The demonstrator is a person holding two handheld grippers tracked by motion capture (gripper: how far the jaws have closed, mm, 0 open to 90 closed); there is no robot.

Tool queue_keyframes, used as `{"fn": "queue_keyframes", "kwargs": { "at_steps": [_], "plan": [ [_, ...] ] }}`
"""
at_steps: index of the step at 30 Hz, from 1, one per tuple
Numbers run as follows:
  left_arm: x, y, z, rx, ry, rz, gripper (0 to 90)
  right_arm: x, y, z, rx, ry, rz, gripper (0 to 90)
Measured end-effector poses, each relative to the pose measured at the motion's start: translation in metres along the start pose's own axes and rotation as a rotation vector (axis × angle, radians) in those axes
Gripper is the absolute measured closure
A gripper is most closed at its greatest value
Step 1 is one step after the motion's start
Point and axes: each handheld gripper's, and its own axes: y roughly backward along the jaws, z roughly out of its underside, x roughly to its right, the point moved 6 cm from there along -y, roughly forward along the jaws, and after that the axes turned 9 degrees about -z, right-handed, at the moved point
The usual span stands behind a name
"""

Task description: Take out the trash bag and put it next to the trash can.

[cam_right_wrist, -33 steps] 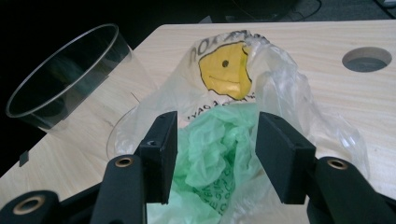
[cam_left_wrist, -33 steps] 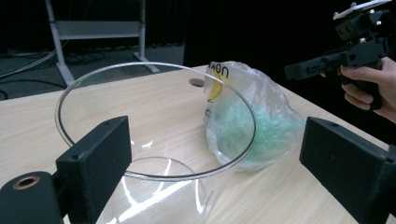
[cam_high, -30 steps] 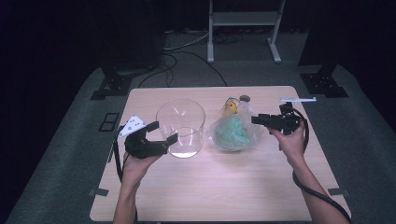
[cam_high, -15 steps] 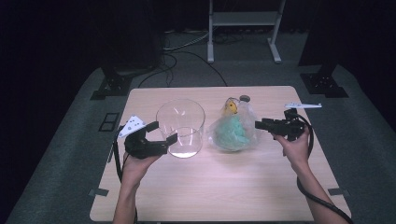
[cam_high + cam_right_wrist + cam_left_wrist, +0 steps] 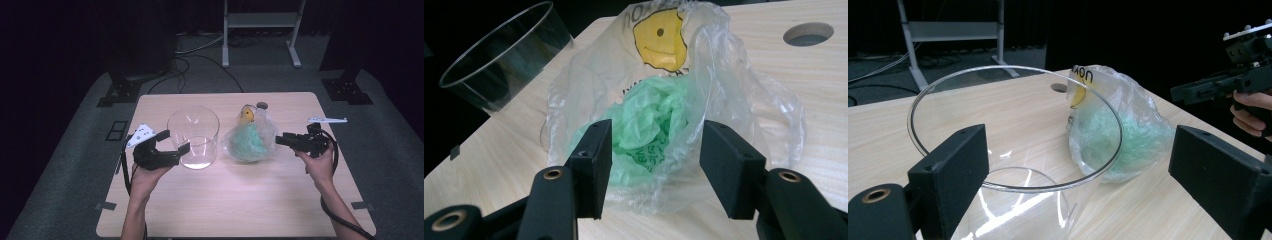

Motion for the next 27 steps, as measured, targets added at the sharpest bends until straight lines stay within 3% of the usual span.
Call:
{"fn": "queue_keyframes", "kwargs": {
  "at_steps": [27],
  "plan": [
    [0.000, 0.002, -0.001, 0.004, 0.001, 0.000, 8.0, -0.002, 0.010, 0.036, -0.028, 0.024, 0.032, 44.2]
  ]
}}
